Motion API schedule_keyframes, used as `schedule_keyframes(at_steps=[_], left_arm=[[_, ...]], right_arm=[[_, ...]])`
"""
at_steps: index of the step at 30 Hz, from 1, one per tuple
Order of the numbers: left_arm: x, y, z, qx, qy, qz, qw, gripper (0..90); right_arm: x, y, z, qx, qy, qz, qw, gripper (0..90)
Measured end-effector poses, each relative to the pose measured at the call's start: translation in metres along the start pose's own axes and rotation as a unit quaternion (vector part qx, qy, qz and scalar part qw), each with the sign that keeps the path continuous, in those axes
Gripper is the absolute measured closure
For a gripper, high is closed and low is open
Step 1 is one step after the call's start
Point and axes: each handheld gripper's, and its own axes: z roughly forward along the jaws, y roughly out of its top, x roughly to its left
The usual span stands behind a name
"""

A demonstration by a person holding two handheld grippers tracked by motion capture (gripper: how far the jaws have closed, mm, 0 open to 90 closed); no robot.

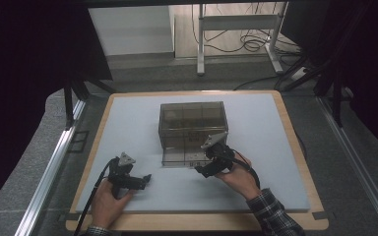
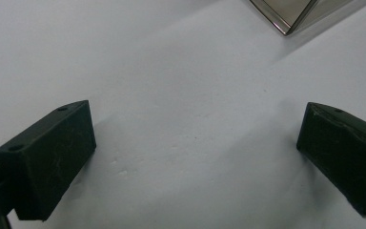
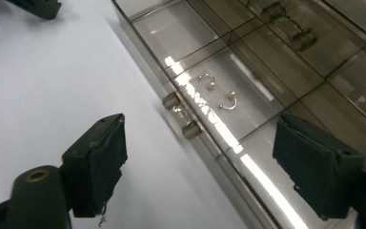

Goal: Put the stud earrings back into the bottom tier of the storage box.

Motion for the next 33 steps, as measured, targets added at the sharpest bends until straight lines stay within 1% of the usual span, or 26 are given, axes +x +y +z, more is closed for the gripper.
schedule_keyframes(at_steps=[5,8,9,14,15,17,19,21,24,25,26,28,29,30,33], left_arm=[[-0.001,0.0,0.0,-0.001,0.0,-0.004,1.0,0.0],[0.0,0.0,0.0,-0.001,0.0,-0.001,1.0,0.0],[0.0,0.0,0.0,-0.001,0.0,-0.001,1.0,0.0],[0.0,0.0,0.0,-0.001,0.0,-0.001,1.0,0.0],[0.0,0.0,0.0,-0.001,0.0,-0.001,1.0,0.0],[0.0,0.0,0.0,-0.002,0.0,-0.003,1.0,0.0],[0.0,0.0,0.0,0.0,0.0,-0.001,1.0,0.0],[0.0,0.0,0.0,0.001,0.0,0.0,1.0,0.0],[0.0,0.0,0.0,0.001,0.0,0.0,1.0,0.0],[0.0,0.0,0.0,-0.002,0.0,-0.004,1.0,0.0],[0.0,0.0,0.0,-0.002,0.0,-0.003,1.0,0.0],[0.0,0.0,0.0,-0.002,0.0,-0.004,1.0,0.0],[0.0,0.0,0.0,-0.002,0.0,-0.004,1.0,0.0],[0.0,0.0,0.0,-0.002,-0.001,-0.004,1.0,0.0],[0.0,0.0,0.0,-0.002,-0.001,-0.004,1.0,0.0]], right_arm=[[0.002,-0.007,-0.009,-0.004,0.002,-0.004,1.0,12.9],[0.002,-0.012,-0.014,-0.006,-0.001,-0.005,1.0,11.1],[0.003,-0.015,-0.018,-0.004,-0.005,-0.004,1.0,10.0],[0.002,-0.024,-0.024,-0.007,-0.013,-0.004,0.9999,9.3],[0.001,-0.029,-0.027,-0.008,-0.017,-0.003,0.9998,9.1],[0.001,-0.031,-0.029,-0.008,-0.019,-0.002,0.9998,9.0],[0.0,-0.039,-0.033,-0.007,-0.029,0.002,0.9996,8.7],[0.0,-0.042,-0.034,-0.007,-0.034,0.002,0.9994,8.5],[-0.002,-0.051,-0.038,-0.011,-0.041,0.009,0.9991,7.9],[-0.002,-0.057,-0.04,-0.015,-0.044,0.015,0.9988,7.5],[-0.002,-0.057,-0.04,-0.015,-0.044,0.015,0.9988,7.5],[-0.004,-0.063,-0.042,-0.017,-0.048,0.017,0.9986,7.2],[-0.005,-0.07,-0.043,-0.018,-0.05,0.024,0.9983,7.0],[-0.005,-0.07,-0.043,-0.018,-0.05,0.024,0.9983,7.0],[-0.008,-0.081,-0.043,-0.019,-0.053,0.028,0.998,6.8]])
